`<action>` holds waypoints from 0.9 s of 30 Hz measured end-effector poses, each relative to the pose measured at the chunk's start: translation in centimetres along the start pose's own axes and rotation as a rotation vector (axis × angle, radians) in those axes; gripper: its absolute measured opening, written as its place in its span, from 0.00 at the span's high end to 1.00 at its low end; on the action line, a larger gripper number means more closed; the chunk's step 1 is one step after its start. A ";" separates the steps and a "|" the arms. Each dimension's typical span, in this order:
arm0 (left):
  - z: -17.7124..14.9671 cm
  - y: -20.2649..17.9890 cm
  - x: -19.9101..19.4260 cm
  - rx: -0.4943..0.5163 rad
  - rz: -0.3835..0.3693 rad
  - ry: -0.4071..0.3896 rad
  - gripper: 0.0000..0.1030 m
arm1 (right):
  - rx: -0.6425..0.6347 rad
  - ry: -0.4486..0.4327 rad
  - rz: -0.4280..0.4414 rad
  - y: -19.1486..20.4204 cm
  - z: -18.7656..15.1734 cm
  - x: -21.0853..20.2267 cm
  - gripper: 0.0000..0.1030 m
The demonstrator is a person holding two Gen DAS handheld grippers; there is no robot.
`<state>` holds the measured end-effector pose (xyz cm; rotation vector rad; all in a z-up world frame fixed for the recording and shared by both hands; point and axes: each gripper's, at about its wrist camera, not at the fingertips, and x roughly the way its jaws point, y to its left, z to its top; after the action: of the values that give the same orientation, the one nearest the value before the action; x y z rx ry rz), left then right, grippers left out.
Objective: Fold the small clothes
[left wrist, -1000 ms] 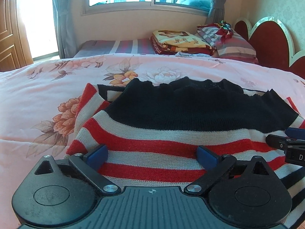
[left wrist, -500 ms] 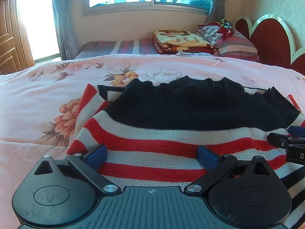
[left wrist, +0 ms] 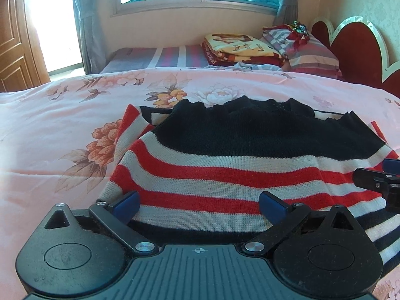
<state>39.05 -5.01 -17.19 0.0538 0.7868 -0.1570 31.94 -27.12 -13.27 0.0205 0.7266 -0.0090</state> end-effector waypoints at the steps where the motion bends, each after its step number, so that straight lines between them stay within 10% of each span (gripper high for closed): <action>1: -0.4 0.2 -0.6 -0.006 -0.009 -0.005 0.03 | -0.008 -0.003 0.005 0.3 -0.1 -0.4 0.26; 7: -3.5 0.2 -1.9 0.087 -0.005 -0.032 0.03 | -0.050 0.026 0.007 1.4 -2.1 -0.8 0.27; 27: -4.0 2.3 -5.1 -0.072 -0.047 0.047 0.02 | -0.041 0.044 0.018 2.2 -3.6 -2.9 0.26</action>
<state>33.01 -1.68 -16.42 -0.0296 0.8404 -0.1727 27.37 -24.88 -14.00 -0.0121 0.7700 0.0236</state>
